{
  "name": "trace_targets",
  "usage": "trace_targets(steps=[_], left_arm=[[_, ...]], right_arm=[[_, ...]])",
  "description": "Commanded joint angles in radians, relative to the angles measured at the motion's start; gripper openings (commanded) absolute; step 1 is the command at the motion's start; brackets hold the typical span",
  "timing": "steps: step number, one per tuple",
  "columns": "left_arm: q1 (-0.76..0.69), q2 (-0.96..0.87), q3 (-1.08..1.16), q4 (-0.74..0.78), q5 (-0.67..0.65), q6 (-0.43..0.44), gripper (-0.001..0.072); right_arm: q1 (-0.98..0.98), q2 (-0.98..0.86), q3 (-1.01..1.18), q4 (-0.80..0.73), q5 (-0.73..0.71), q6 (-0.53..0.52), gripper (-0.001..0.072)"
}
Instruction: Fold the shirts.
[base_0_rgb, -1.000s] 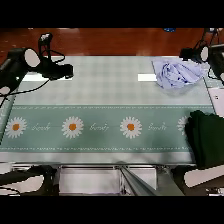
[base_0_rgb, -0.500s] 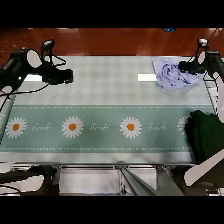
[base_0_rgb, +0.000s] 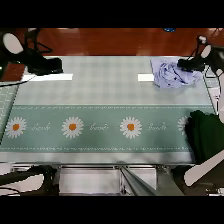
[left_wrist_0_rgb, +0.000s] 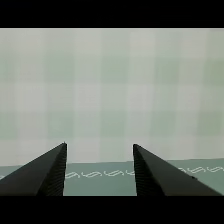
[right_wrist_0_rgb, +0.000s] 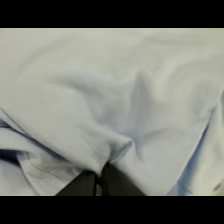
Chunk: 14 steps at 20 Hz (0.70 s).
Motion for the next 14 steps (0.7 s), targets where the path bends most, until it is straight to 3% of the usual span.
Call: trace_targets(steps=[1, 4, 9, 14], left_arm=[[0.033, 0.118, 0.047, -0.035, -0.045, 0.039, 0.0506], [0.019, 0.284, -0.037, -0.042, -0.050, 0.039, 0.0506], [0.004, 0.574, -0.397, -0.102, 0.005, 0.030, 0.0506], [0.004, 0.703, -0.640, -0.150, 0.089, 0.000, 0.0506]], right_arm=[[0.000, 0.106, 0.089, 0.131, 0.016, -0.074, 0.0023], [0.000, 0.245, 0.135, 0.247, -0.016, -0.148, 0.0023], [0.007, 0.484, 0.171, 0.435, -0.025, -0.274, 0.0023], [0.153, 0.685, 0.185, 0.449, -0.084, -0.335, 0.0022]])
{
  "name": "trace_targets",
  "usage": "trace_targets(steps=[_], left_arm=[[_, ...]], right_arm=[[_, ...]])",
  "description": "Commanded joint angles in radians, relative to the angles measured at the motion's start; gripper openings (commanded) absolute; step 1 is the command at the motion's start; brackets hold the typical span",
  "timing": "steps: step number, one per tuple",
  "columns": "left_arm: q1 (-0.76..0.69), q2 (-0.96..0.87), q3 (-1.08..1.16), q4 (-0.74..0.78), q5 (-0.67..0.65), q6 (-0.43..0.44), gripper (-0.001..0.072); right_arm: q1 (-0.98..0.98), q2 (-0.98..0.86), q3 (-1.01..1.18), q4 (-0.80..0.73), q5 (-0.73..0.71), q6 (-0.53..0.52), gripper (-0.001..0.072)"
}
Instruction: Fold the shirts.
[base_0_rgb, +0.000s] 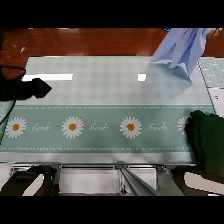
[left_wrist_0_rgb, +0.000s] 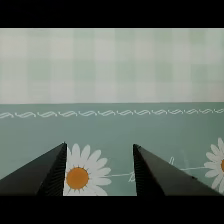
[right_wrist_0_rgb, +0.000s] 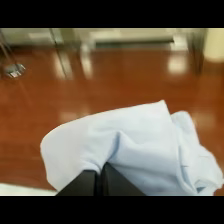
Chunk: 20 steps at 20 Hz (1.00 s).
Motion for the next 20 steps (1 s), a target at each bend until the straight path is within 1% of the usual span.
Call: trace_targets(steps=[1, 3, 4, 5, 6, 9, 11, 12, 14, 17, 20], left_arm=[[-0.001, 0.070, -0.149, -0.052, 0.045, -0.013, 0.0506], [-0.001, 0.068, -0.177, -0.063, 0.056, -0.012, 0.0506], [0.000, 0.067, -0.179, -0.063, 0.062, -0.011, 0.0506], [0.001, 0.068, -0.179, -0.063, 0.075, 0.008, 0.0506], [0.002, 0.070, -0.178, -0.059, 0.090, 0.032, 0.0506], [0.056, 0.077, -0.154, -0.051, 0.096, 0.045, 0.0506], [0.117, 0.098, -0.145, -0.052, 0.091, 0.054, 0.0506], [0.145, 0.111, -0.145, -0.053, 0.080, 0.068, 0.0506], [0.186, 0.132, -0.146, -0.052, 0.042, 0.076, 0.0506], [0.196, 0.150, -0.146, -0.053, -0.002, 0.086, 0.0506], [0.195, 0.147, -0.165, -0.055, -0.066, 0.085, 0.0506]], right_arm=[[0.109, 0.138, 0.009, 0.037, -0.050, -0.053, 0.0022], [0.182, 0.183, 0.009, 0.036, -0.053, -0.054, 0.0022], [0.220, 0.197, 0.009, 0.035, -0.041, -0.055, 0.0022], [0.253, 0.204, 0.009, 0.033, -0.010, -0.053, 0.0022], [0.282, 0.206, 0.007, 0.033, 0.032, -0.046, 0.0022], [0.376, 0.206, -0.054, 0.045, 0.209, -0.015, 0.0022], [0.476, 0.206, -0.157, 0.064, 0.276, -0.011, 0.0022], [0.532, 0.206, -0.228, 0.066, 0.269, -0.007, 0.0022], [0.652, 0.195, -0.397, 0.066, 0.208, 0.023, 0.0022], [0.830, 0.105, -0.614, 0.068, 0.049, 0.074, 0.0022], [0.930, -0.060, -0.680, 0.067, -0.060, 0.146, 0.0023]])
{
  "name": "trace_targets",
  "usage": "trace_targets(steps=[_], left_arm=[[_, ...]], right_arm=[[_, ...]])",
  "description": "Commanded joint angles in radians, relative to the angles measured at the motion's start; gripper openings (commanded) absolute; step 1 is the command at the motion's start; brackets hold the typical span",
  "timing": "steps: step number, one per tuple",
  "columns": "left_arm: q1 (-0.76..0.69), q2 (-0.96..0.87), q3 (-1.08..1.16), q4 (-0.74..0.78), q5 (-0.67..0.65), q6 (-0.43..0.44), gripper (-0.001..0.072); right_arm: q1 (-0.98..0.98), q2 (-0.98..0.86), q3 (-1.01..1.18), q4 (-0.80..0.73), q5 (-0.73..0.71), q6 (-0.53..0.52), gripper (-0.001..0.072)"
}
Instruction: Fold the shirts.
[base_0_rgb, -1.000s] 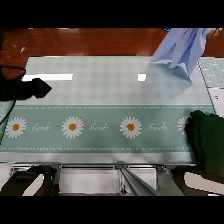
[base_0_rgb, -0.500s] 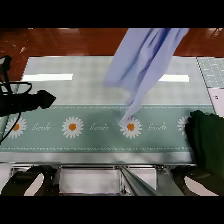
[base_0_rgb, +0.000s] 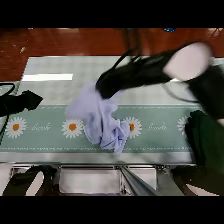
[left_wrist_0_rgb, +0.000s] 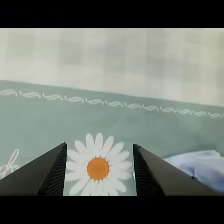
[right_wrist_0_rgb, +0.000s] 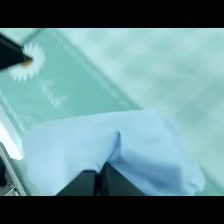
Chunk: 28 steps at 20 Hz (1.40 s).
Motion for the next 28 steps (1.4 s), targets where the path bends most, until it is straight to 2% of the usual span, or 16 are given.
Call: trace_targets(steps=[1, 2, 3, 5, 8, 11, 14, 16, 18, 21, 23, 27, 28], left_arm=[[0.010, 0.007, -0.030, -0.003, -0.074, 0.006, 0.0506], [0.010, 0.006, -0.048, -0.003, -0.077, 0.006, 0.0506], [0.010, 0.006, -0.063, -0.003, -0.075, 0.006, 0.0506], [0.010, 0.006, -0.082, -0.003, -0.073, 0.006, 0.0506], [0.011, 0.006, -0.090, -0.003, -0.091, 0.016, 0.0506], [0.016, 0.002, -0.093, -0.005, -0.101, 0.040, 0.0506], [0.034, -0.036, -0.178, -0.080, -0.086, 0.042, 0.0506], [0.034, -0.090, -0.280, -0.217, -0.032, 0.108, 0.0506], [0.034, -0.148, -0.341, -0.372, 0.033, 0.203, 0.0506], [0.034, -0.296, -0.348, -0.393, 0.057, 0.260, 0.0506], [0.034, -0.391, -0.344, -0.396, 0.069, 0.298, 0.0506], [0.024, -0.508, -0.343, -0.539, 0.140, 0.399, 0.0503], [0.014, -0.527, -0.342, -0.573, 0.152, 0.422, 0.0450]], right_arm=[[0.130, -0.172, -0.101, 0.006, -0.148, 0.101, 0.0024], [0.138, -0.214, -0.101, 0.031, -0.177, 0.123, 0.0124], [0.138, -0.246, -0.100, 0.079, -0.197, 0.127, 0.0428], [0.098, -0.254, -0.087, 0.109, -0.179, 0.117, 0.0415], [-0.097, -0.140, -0.069, 0.085, -0.068, 0.107, 0.0413], [-0.369, 0.058, -0.113, -0.134, 0.108, 0.163, 0.0408], [-0.595, 0.275, -0.364, -0.269, 0.142, 0.219, 0.0408], [-0.731, 0.402, -0.599, -0.280, 0.135, 0.254, 0.0407], [-0.830, 0.504, -0.816, -0.202, 0.131, 0.237, 0.0407], [-0.859, 0.615, -1.023, -0.020, 0.132, 0.156, 0.0407], [-0.850, 0.642, -1.082, 0.065, 0.141, 0.117, 0.0407], [-0.727, 0.636, -1.131, 0.130, 0.165, 0.132, 0.0407], [-0.666, 0.636, -1.142, 0.145, 0.153, 0.154, 0.0407]])
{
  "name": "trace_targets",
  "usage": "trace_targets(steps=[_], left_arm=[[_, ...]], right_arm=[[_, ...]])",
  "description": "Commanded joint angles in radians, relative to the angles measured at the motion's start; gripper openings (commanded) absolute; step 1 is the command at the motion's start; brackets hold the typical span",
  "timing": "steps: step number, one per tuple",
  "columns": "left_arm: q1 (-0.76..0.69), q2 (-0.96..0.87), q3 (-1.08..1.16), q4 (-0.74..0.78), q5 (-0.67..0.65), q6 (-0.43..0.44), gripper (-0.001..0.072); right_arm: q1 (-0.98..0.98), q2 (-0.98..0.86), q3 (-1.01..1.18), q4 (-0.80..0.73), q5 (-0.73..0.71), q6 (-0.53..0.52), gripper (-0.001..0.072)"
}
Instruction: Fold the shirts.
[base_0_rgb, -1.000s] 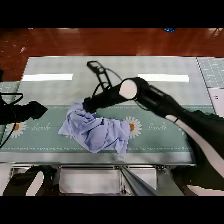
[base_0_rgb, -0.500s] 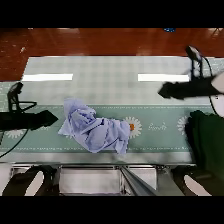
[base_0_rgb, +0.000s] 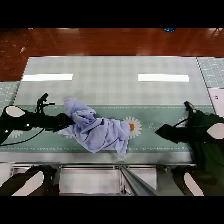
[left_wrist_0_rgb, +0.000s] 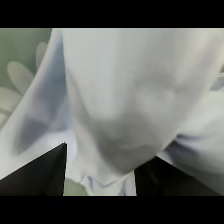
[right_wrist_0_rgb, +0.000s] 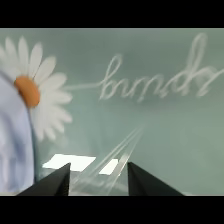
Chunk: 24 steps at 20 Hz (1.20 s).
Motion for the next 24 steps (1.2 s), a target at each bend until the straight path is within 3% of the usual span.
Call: trace_targets(steps=[1, 2, 4, 8, 14, 19, 20, 21, 22, 24], left_arm=[[-0.020, -0.092, -0.003, -0.137, 0.048, 0.115, 0.0161], [-0.026, -0.098, -0.003, -0.153, 0.044, 0.142, 0.0025], [-0.023, -0.098, -0.002, -0.155, 0.026, 0.163, 0.0022], [-0.022, -0.098, 0.000, -0.155, 0.014, 0.176, 0.0022], [-0.022, -0.098, 0.000, -0.156, -0.009, 0.175, 0.0022], [-0.022, -0.098, 0.000, -0.156, -0.011, 0.175, 0.0022], [-0.022, -0.098, 0.000, -0.156, -0.011, 0.175, 0.0022], [-0.022, -0.098, 0.000, -0.156, -0.011, 0.175, 0.0022], [-0.021, -0.098, 0.007, -0.156, -0.013, 0.175, 0.0022], [-0.021, -0.096, 0.056, -0.156, -0.045, 0.176, 0.0022]], right_arm=[[0.153, 0.014, -0.061, 0.075, -0.017, 0.045, 0.0407], [0.209, 0.014, -0.062, 0.066, -0.042, 0.070, 0.0407], [0.307, -0.005, -0.063, 0.041, -0.116, 0.172, 0.0407], [0.502, -0.137, -0.062, 0.190, -0.284, 0.178, 0.0407], [0.710, -0.369, -0.055, 0.505, -0.526, 0.038, 0.0407], [0.734, -0.537, 0.083, 0.517, -0.575, -0.011, 0.0404], [0.734, -0.570, 0.119, 0.517, -0.581, -0.023, 0.0347], [0.734, -0.592, 0.152, 0.517, -0.578, -0.053, 0.0154], [0.734, -0.602, 0.187, 0.517, -0.575, -0.105, 0.0023], [0.710, -0.594, 0.257, 0.484, -0.518, -0.150, 0.0023]])
